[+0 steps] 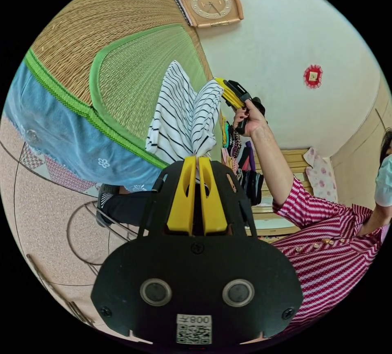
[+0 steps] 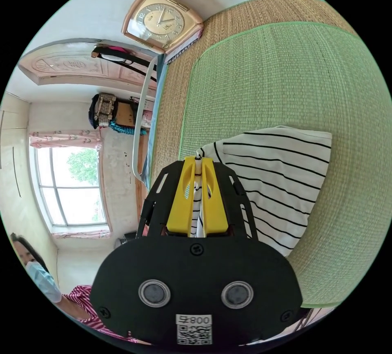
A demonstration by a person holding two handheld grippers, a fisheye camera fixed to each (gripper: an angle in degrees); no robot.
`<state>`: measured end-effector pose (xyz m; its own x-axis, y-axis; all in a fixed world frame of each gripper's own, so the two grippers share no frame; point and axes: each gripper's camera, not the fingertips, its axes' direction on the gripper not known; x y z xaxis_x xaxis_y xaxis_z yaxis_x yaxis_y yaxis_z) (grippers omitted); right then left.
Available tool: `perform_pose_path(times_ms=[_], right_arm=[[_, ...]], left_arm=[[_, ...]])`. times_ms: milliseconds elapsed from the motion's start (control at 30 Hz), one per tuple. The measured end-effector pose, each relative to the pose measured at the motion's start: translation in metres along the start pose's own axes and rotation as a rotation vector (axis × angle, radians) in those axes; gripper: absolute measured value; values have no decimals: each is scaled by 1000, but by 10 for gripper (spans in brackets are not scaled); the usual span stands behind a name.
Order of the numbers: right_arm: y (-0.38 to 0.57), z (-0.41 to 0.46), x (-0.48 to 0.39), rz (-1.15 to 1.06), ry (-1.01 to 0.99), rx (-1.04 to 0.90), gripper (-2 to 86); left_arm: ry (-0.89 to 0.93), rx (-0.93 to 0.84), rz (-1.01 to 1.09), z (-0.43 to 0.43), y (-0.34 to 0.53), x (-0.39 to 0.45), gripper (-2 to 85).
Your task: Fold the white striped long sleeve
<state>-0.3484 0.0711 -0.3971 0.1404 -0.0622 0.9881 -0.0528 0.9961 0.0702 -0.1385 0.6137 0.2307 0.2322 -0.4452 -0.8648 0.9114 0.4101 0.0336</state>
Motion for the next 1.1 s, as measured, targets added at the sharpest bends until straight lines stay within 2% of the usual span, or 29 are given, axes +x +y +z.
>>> perform_pose_path(times_ms=[467, 1100], right_arm=[[-13, 3, -31, -6, -37, 6, 23], [-52, 50, -41, 28, -101, -112, 24]], left_arm=[[58, 48, -53, -61, -50, -23, 7], [62, 55, -126, -104, -79, -65, 8]])
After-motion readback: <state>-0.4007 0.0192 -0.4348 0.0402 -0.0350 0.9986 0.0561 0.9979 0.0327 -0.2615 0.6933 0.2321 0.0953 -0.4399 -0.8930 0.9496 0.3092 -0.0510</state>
